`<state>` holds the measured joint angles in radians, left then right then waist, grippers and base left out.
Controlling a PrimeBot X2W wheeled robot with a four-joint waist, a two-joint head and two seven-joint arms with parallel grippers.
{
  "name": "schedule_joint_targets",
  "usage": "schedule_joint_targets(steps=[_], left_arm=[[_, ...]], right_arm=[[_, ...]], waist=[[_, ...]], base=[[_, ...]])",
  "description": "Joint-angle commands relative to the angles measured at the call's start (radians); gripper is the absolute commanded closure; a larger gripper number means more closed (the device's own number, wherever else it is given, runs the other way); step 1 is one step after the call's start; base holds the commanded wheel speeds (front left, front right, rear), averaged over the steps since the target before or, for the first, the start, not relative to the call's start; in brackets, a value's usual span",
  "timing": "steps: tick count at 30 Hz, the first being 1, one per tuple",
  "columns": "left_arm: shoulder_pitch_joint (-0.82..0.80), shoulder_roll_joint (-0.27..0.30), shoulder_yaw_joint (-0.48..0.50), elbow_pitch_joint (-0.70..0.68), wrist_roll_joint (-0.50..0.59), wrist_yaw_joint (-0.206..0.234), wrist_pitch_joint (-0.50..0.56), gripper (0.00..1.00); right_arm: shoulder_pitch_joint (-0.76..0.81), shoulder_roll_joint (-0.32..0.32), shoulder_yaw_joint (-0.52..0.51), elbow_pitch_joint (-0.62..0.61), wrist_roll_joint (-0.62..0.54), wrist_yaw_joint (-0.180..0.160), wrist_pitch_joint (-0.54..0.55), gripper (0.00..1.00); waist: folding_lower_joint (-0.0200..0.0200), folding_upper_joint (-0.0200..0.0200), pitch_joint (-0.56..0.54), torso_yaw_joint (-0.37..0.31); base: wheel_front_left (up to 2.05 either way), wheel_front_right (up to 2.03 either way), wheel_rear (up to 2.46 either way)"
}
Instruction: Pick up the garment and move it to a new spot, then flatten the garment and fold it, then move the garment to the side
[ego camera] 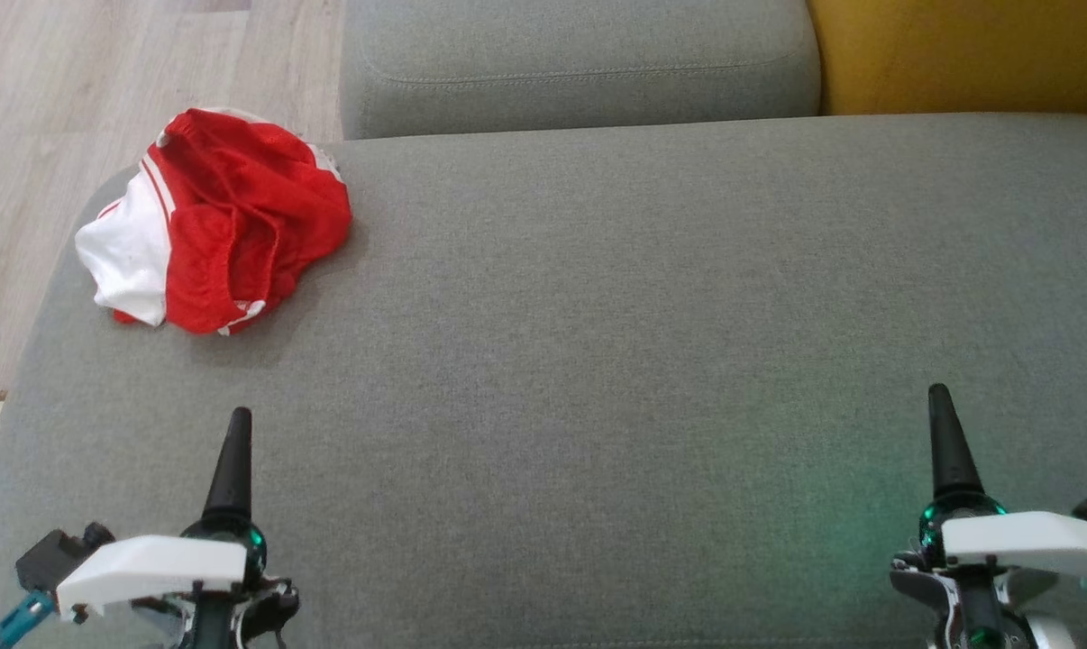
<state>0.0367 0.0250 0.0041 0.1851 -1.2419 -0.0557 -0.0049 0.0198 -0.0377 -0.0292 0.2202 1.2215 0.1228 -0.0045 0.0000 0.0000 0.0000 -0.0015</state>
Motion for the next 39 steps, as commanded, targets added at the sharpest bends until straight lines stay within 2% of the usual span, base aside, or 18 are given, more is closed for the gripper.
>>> schedule_joint_targets(steps=[1, 29, 39], left_arm=[[-0.031, 0.012, 0.003, -0.048, 0.031, 0.003, -0.013, 0.00], [0.021, 0.016, -0.048, -0.127, 0.465, 0.047, -0.098, 0.00], [0.031, 0.018, -0.060, -0.145, 0.580, 0.051, -0.124, 0.00]], right_arm=[[-0.045, -0.005, 0.016, -0.047, -0.026, 0.003, -0.012, 0.00], [-0.050, -0.008, 0.109, -0.094, -0.396, 0.004, -0.097, 0.00], [-0.059, -0.009, 0.131, -0.098, -0.536, 0.005, -0.124, 0.00]], waist=[[0.0000, 0.0000, 0.000, -0.001], [0.0000, 0.0000, -0.017, -0.008], [0.0000, 0.0000, -0.024, -0.007]], base=[[0.00, 0.00, 0.00], [0.00, 0.00, 0.00], [0.00, 0.00, 0.00]])
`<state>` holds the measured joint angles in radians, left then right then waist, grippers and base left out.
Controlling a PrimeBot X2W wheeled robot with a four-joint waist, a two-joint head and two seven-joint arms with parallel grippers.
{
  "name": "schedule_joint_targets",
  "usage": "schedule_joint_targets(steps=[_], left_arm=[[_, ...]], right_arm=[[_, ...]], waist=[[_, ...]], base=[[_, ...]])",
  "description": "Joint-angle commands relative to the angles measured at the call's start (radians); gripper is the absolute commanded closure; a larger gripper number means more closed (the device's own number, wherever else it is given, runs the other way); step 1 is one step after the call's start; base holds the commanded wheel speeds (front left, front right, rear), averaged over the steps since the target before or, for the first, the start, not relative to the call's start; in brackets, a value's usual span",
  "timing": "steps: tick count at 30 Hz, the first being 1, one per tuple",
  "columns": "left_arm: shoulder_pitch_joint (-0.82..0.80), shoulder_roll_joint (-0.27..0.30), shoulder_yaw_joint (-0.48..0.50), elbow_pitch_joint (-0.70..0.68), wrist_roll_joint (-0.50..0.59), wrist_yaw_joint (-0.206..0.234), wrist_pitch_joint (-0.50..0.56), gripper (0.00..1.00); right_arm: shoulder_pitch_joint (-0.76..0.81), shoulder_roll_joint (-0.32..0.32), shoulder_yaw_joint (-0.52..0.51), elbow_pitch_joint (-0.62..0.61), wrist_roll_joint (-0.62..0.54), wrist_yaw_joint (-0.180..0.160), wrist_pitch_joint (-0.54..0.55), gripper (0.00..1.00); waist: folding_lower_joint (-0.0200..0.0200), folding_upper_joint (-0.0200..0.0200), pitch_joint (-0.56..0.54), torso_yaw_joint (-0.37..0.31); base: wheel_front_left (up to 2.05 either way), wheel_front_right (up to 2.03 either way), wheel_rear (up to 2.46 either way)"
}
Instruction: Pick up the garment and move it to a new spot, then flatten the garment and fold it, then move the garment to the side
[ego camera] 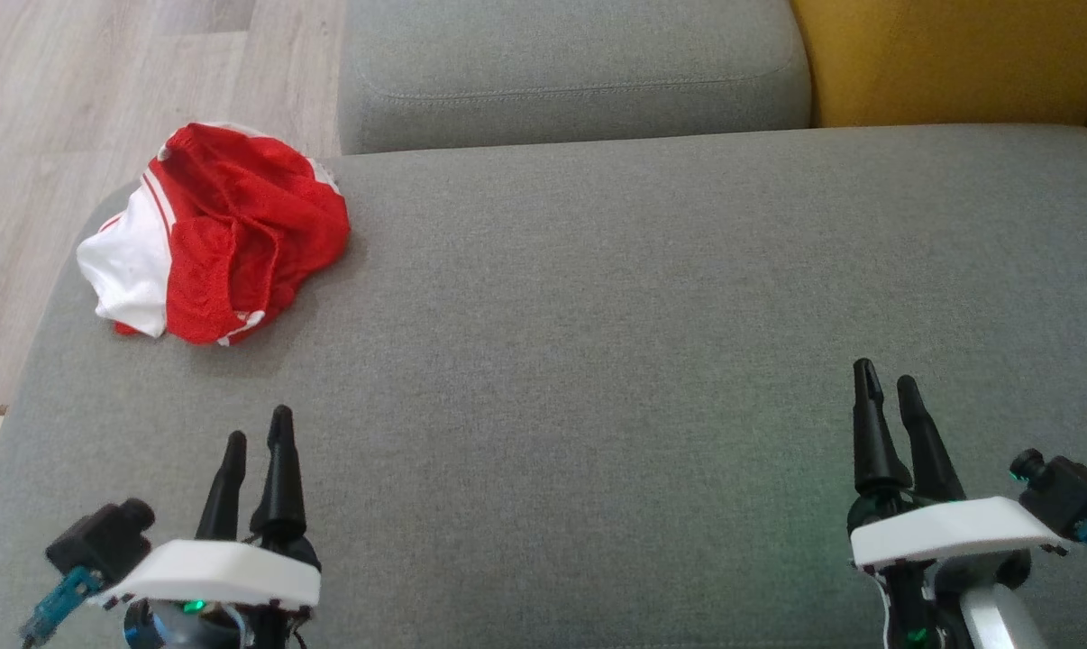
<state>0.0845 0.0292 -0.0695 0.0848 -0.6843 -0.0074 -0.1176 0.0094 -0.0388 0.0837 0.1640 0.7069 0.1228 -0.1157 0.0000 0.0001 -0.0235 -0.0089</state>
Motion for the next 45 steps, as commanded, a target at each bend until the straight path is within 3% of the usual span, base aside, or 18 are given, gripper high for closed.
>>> schedule_joint_targets(steps=[1, 37, 45], left_arm=[[-0.015, 0.014, 0.011, -0.046, 0.035, 0.003, -0.015, 0.00], [0.034, 0.019, -0.003, -0.062, 0.442, 0.037, -0.117, 0.00], [0.044, 0.021, -0.005, -0.069, 0.530, 0.048, -0.140, 0.00]], right_arm=[[-0.050, -0.008, 0.019, -0.042, -0.036, 0.005, -0.015, 0.00], [-0.067, -0.011, 0.061, -0.001, -0.495, 0.007, -0.119, 0.00], [-0.083, -0.011, 0.067, 0.070, -0.590, 0.008, -0.142, 0.00]], waist=[[0.0000, -0.0001, -0.001, 0.000], [0.0000, -0.0001, -0.020, -0.010], [0.0000, -0.0001, -0.022, -0.012]], base=[[0.00, 0.00, 0.00], [0.00, 0.00, 0.00], [0.00, 0.00, 0.00]])
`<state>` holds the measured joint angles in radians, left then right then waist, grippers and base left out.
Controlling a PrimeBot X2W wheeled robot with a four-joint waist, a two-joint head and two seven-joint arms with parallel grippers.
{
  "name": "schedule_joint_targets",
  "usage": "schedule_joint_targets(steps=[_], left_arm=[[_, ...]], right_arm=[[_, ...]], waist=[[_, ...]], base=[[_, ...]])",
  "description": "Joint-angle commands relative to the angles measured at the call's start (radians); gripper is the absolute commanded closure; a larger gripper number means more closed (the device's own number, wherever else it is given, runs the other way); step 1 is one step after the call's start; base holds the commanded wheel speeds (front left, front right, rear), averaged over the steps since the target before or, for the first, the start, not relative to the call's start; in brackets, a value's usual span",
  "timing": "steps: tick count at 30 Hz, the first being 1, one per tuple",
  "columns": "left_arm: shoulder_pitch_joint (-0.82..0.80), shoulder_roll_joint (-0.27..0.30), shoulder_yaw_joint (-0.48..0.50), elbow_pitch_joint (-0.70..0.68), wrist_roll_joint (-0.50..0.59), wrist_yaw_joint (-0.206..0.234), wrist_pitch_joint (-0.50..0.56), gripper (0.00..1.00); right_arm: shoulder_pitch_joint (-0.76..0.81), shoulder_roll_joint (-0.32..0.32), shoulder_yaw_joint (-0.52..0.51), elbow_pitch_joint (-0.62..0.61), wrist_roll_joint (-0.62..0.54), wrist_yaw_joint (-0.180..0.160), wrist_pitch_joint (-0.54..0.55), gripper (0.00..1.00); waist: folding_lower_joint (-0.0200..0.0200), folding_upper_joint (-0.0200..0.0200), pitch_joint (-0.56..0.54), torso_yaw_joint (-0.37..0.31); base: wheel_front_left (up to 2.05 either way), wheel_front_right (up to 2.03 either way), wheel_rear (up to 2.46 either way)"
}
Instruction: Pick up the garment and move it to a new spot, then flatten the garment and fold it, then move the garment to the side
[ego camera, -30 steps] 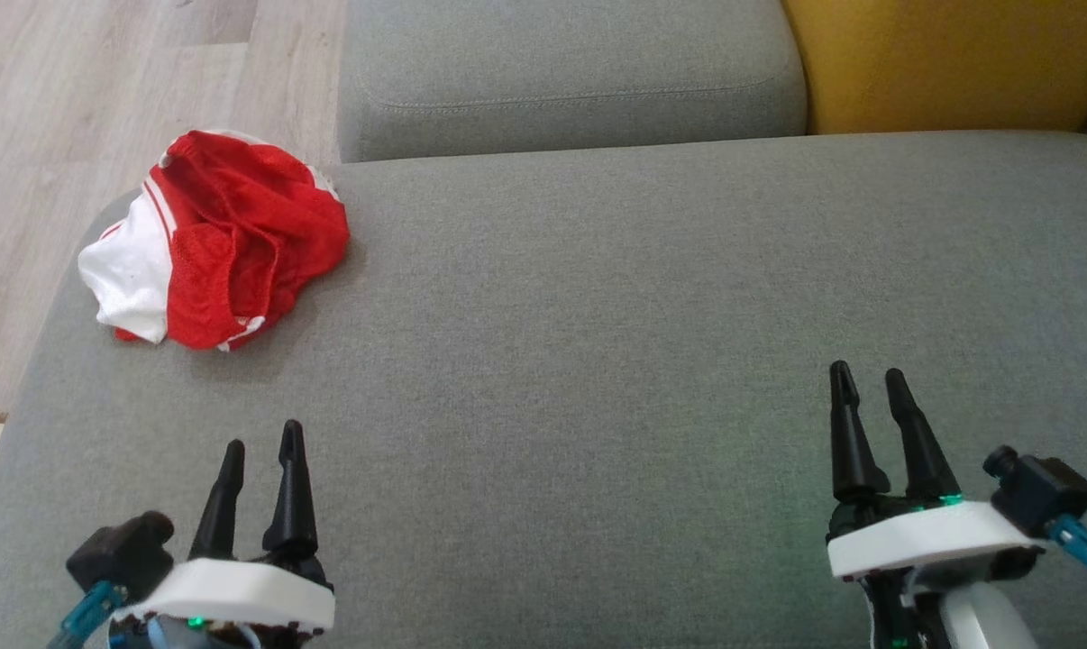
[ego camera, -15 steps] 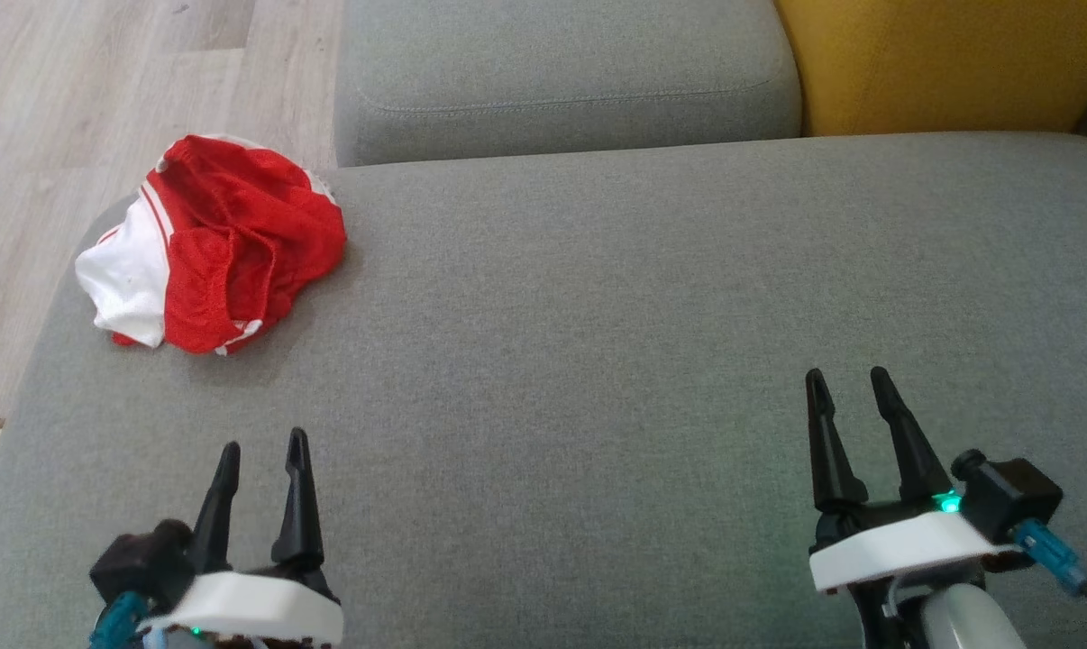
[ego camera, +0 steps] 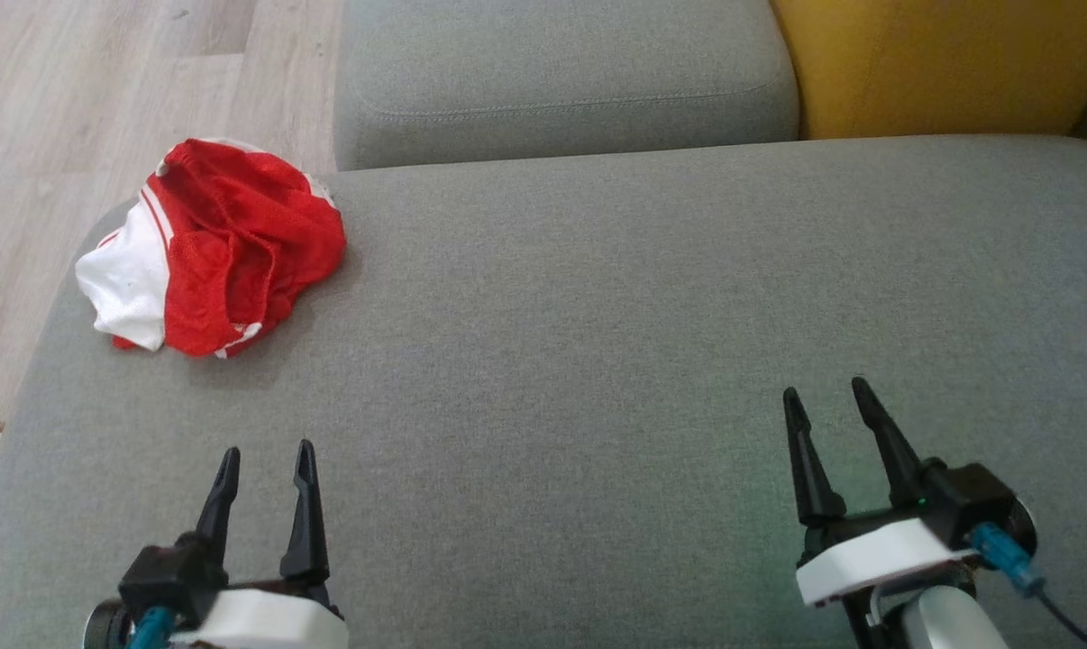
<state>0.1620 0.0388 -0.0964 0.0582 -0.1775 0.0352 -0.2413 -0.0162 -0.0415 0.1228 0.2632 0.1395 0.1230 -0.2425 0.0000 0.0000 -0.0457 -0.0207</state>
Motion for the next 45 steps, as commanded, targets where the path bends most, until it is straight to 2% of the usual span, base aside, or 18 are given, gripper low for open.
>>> schedule_joint_targets(steps=[1, 20, 39, 45], left_arm=[[-0.032, 0.011, 0.021, -0.044, 0.034, 0.007, -0.020, 0.00], [-0.033, 0.011, 0.028, -0.007, 0.011, 0.010, -0.020, 0.00], [-0.032, 0.011, 0.024, -0.004, 0.008, 0.015, -0.020, 0.00], [-0.038, 0.011, 0.023, 0.000, 0.009, 0.016, -0.020, 0.00]], right_arm=[[-0.061, -0.009, 0.030, -0.023, -0.034, 0.008, -0.018, 0.00], [-0.094, -0.009, 0.029, 0.061, -0.016, 0.008, -0.019, 0.00], [-0.094, -0.009, 0.032, 0.067, -0.018, 0.008, -0.019, 0.00], [-0.091, -0.009, 0.034, 0.063, -0.018, 0.008, -0.019, 0.00]], waist=[[0.0000, 0.0000, -0.001, 0.000], [0.0000, 0.0000, 0.004, -0.004], [0.0000, 0.0000, 0.008, 0.000], [0.0000, 0.0000, 0.004, 0.025]], base=[[0.00, 0.00, 0.00], [0.00, 0.00, 0.00], [0.00, 0.00, 0.00], [0.00, 0.00, 0.00]])
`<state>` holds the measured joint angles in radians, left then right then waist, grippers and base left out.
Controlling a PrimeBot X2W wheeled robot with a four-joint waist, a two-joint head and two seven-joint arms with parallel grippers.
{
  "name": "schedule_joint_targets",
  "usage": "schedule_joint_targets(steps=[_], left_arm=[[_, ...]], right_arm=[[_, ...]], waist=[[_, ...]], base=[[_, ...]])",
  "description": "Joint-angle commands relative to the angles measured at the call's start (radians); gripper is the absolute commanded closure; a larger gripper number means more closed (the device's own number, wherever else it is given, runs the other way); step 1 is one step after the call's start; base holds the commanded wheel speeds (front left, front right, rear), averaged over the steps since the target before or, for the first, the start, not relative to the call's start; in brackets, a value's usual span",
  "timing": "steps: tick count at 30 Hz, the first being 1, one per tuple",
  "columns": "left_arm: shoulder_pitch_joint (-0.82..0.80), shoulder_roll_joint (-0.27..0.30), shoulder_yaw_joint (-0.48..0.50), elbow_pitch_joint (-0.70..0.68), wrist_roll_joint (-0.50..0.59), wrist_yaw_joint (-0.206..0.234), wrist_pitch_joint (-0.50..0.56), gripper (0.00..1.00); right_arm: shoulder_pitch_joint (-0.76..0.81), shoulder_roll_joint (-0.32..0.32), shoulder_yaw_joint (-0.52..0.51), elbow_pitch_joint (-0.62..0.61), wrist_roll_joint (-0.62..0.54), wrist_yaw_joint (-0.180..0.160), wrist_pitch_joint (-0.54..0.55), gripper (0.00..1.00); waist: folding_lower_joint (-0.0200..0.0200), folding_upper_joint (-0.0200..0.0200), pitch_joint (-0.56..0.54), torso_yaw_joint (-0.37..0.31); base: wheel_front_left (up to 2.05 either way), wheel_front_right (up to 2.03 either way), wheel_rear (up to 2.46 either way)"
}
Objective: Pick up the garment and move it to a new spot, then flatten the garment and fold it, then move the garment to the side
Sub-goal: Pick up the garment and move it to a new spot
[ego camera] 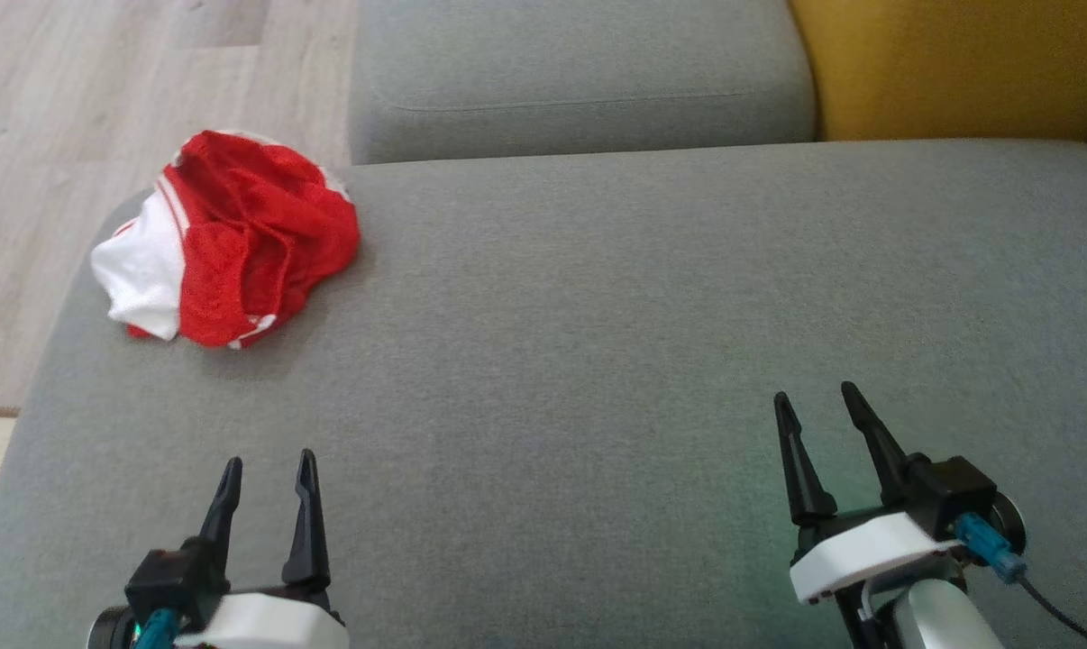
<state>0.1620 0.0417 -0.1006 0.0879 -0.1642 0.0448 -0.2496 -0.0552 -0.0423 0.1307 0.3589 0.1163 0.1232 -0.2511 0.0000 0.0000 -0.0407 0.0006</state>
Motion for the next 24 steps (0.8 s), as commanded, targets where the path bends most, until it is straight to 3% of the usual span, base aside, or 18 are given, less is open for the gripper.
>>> schedule_joint_targets(steps=[1, 5, 15, 24], left_arm=[[-0.039, 0.008, 0.027, -0.030, -0.004, 0.007, -0.012, 0.00], [-0.038, 0.008, 0.028, -0.031, -0.001, 0.008, -0.012, 0.00], [-0.012, 0.008, 0.060, -0.054, 0.019, 0.011, -0.012, 0.00], [0.010, 0.009, 0.078, -0.064, 0.028, 0.012, -0.012, 0.00]], right_arm=[[-0.050, -0.008, 0.028, -0.035, 0.006, 0.008, -0.011, 0.00], [-0.040, -0.008, 0.035, -0.046, 0.013, 0.008, -0.011, 0.00], [-0.015, -0.008, 0.054, -0.062, 0.039, 0.008, -0.011, 0.00], [-0.006, -0.008, 0.062, -0.064, 0.053, 0.008, -0.011, 0.00]], waist=[[0.0000, 0.0000, -0.003, 0.013], [0.0000, 0.0000, -0.013, 0.068], [0.0000, 0.0000, -0.034, 0.278], [0.0000, 0.0000, -0.043, 0.399]], base=[[0.00, 0.00, 0.00], [0.00, 0.00, 0.00], [0.00, 0.00, 0.00], [0.00, 0.00, 0.00]])
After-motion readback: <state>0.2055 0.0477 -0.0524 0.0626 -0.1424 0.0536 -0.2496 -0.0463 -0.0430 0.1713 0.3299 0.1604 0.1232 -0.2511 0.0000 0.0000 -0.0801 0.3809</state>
